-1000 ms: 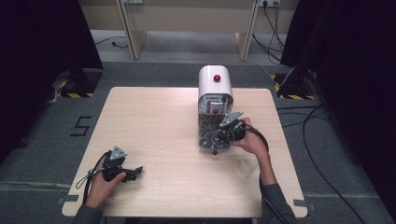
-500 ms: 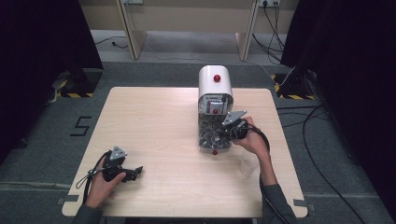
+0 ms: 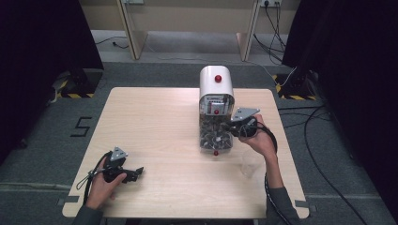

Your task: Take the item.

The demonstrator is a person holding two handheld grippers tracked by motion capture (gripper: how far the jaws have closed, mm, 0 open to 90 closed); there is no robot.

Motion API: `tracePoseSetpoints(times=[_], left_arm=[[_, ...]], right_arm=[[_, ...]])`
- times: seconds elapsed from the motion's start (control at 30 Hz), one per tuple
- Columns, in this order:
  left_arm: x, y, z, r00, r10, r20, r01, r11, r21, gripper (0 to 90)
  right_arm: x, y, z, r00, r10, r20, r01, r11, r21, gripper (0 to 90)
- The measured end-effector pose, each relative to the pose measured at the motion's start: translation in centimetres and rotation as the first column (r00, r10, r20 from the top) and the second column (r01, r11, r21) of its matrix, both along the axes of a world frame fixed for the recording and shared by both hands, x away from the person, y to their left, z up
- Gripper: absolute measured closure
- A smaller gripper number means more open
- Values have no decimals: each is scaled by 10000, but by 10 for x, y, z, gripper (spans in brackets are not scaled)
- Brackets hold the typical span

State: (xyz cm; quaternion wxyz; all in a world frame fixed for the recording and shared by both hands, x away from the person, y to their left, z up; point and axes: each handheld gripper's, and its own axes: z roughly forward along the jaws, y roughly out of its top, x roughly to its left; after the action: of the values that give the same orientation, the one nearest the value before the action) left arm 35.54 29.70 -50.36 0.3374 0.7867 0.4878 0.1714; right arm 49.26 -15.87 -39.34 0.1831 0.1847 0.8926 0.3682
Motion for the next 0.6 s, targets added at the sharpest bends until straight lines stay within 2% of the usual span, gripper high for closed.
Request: tracePoseSetpoints(times=[0.2,0.6], left_arm=[[0,0,0,10000,0,-1,0,10000,4,0],[0,0,0,10000,1,1,-1,10000,4,0]], right_arm=[[-5,-6,9,9998,-57,186,52,9995,304,795],[-10,-8,14,9995,-159,286,149,9993,354,797]])
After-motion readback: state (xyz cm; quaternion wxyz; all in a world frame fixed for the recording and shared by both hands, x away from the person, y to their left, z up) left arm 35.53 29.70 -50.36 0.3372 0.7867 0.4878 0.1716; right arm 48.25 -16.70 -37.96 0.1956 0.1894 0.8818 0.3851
